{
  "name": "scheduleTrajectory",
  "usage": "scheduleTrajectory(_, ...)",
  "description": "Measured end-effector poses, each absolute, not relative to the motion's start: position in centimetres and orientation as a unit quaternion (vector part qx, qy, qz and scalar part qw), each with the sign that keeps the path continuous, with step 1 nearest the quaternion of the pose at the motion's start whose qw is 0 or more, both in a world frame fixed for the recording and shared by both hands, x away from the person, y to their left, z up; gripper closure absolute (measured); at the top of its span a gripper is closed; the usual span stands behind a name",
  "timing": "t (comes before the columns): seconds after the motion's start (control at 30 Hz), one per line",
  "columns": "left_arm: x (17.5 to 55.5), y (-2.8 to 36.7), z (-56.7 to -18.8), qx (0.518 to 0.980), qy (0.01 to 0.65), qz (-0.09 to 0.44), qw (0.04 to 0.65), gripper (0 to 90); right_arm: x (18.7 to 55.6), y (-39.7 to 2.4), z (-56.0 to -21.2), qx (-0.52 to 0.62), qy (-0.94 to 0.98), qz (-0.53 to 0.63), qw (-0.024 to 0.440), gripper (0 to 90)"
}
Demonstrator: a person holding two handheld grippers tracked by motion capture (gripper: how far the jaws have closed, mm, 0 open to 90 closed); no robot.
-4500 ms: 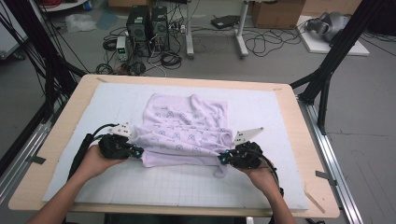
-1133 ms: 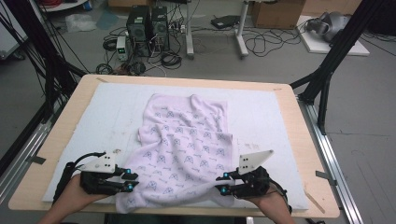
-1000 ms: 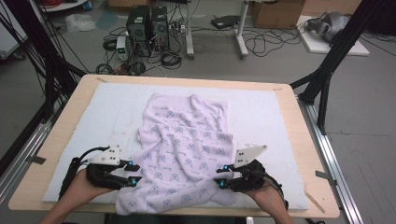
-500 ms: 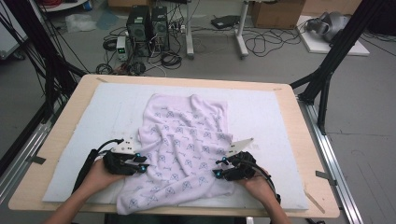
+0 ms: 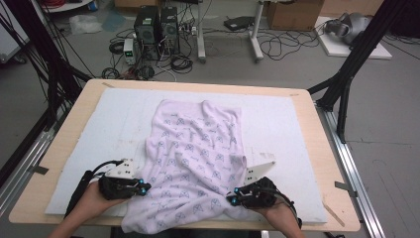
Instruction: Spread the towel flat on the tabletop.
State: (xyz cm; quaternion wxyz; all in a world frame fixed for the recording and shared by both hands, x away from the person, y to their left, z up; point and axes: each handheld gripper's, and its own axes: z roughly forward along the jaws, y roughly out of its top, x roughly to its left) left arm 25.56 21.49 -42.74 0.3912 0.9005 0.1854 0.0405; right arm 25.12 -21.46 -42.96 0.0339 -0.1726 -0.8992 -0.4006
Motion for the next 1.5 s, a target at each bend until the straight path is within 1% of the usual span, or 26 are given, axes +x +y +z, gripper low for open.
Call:
scheduleTrajectory(0.1,24.2,21.7,-41.9,0.897,0.174,0.036,0.405,87.9,23.5,-21.5,-42.2,-0.156,-0.898,-0.409,0.052,83.6)
scheduleTrajectory(0.13,23.9,21.7,-41.6,0.896,0.168,0.033,0.410,87.6,23.1,-21.4,-41.9,-0.145,-0.896,-0.415,0.062,81.4)
scheduleTrajectory(0.17,23.8,21.7,-41.4,0.894,0.165,0.038,0.414,86.7,22.7,-21.4,-41.5,-0.140,-0.893,-0.422,0.069,75.6)
scheduleTrajectory(0.2,23.9,21.6,-41.2,0.893,0.167,0.045,0.416,82.4,22.6,-21.4,-41.0,-0.143,-0.890,-0.429,0.064,69.6)
scheduleTrajectory(0.27,24.9,21.6,-41.1,0.889,0.180,0.052,0.417,71.0,23.0,-21.5,-40.3,-0.146,-0.882,-0.445,0.052,64.8)
scheduleTrajectory(0.3,25.2,21.6,-41.2,0.887,0.181,0.054,0.422,68.6,23.6,-21.6,-40.0,-0.154,-0.880,-0.448,0.040,60.8)
scheduleTrajectory(0.4,26.8,21.2,-41.5,0.885,0.194,0.059,0.419,63.4,25.2,-21.5,-39.9,-0.165,-0.882,-0.442,0.014,57.2)
scheduleTrajectory(0.47,27.9,20.8,-41.9,0.888,0.197,0.063,0.411,62.8,26.4,-21.5,-40.0,-0.173,-0.877,-0.447,0.011,54.8)
scheduleTrajectory(0.5,28.3,20.6,-42.1,0.888,0.203,0.062,0.409,61.5,26.8,-21.5,-40.1,-0.177,-0.876,-0.448,0.012,54.6)
scheduleTrajectory(0.6,29.5,20.1,-43.1,0.892,0.211,0.056,0.396,60.1,28.1,-21.6,-40.7,-0.190,-0.887,-0.421,-0.014,53.8)
scheduleTrajectory(0.67,29.9,19.8,-43.7,0.897,0.212,0.054,0.384,59.8,28.8,-21.4,-41.5,-0.196,-0.896,-0.399,-0.023,53.3)
scheduleTrajectory(0.7,29.9,19.8,-43.9,0.895,0.212,0.056,0.389,60.2,28.9,-21.3,-41.9,-0.198,-0.899,-0.389,-0.023,53.4)
scheduleTrajectory(0.77,29.8,19.8,-43.9,0.893,0.217,0.060,0.390,64.7,29.2,-21.0,-42.6,-0.196,-0.906,-0.374,-0.027,54.9)
scheduleTrajectory(0.83,29.8,19.9,-43.8,0.896,0.213,0.060,0.386,74.7,29.3,-20.8,-43.2,-0.196,-0.913,-0.358,-0.033,60.5)
scheduleTrajectory(0.87,29.7,20.0,-43.9,0.895,0.210,0.055,0.389,81.4,29.3,-20.7,-43.6,-0.194,-0.914,-0.354,-0.030,64.6)
scheduleTrajectory(0.9,29.7,20.0,-43.8,0.896,0.208,0.054,0.388,85.5,29.2,-20.6,-43.8,-0.191,-0.913,-0.359,-0.037,69.0)
scheduleTrajectory(0.93,29.6,20.0,-43.8,0.897,0.208,0.052,0.387,86.4,29.2,-20.7,-43.8,-0.192,-0.911,-0.362,-0.041,74.3)
scheduleTrajectory(0.97,29.5,20.1,-43.7,0.899,0.204,0.051,0.384,86.9,29.3,-20.8,-43.8,-0.192,-0.910,-0.365,-0.032,82.8)
scheduleTrajectory(1.0,29.3,20.1,-43.7,0.899,0.202,0.049,0.386,87.2,29.2,-20.9,-43.8,-0.194,-0.911,-0.364,-0.024,85.8)
scheduleTrajectory(1.13,27.9,20.9,-43.1,0.896,0.198,0.047,0.393,87.6,28.3,-21.0,-43.3,-0.182,-0.909,-0.374,-0.011,87.4)
scheduleTrajectory(1.27,25.5,22.1,-41.7,0.890,0.178,0.047,0.418,87.0,26.1,-21.9,-41.9,-0.167,-0.894,-0.416,0.000,87.1)
scheduleTrajectory(1.3,25.1,22.4,-41.4,0.887,0.177,0.048,0.425,85.5,25.7,-22.1,-41.4,-0.166,-0.888,-0.428,-0.002,85.4)
scheduleTrajectory(1.33,25.0,22.6,-41.2,0.882,0.181,0.051,0.431,80.9,25.4,-22.4,-41.0,-0.166,-0.885,-0.436,-0.006,81.4)
scheduleTrajectory(1.43,25.8,22.7,-40.9,0.877,0.193,0.060,0.436,69.6,26.2,-22.7,-40.4,-0.177,-0.887,-0.427,-0.024,74.3)
scheduleTrajectory(1.47,26.2,22.6,-40.9,0.877,0.199,0.063,0.434,65.5,26.6,-22.6,-40.5,-0.182,-0.887,-0.424,-0.024,72.5)
scheduleTrajectory(1.5,26.6,22.4,-41.1,0.878,0.200,0.062,0.431,63.5,27.1,-22.5,-40.7,-0.186,-0.886,-0.424,-0.020,68.8)
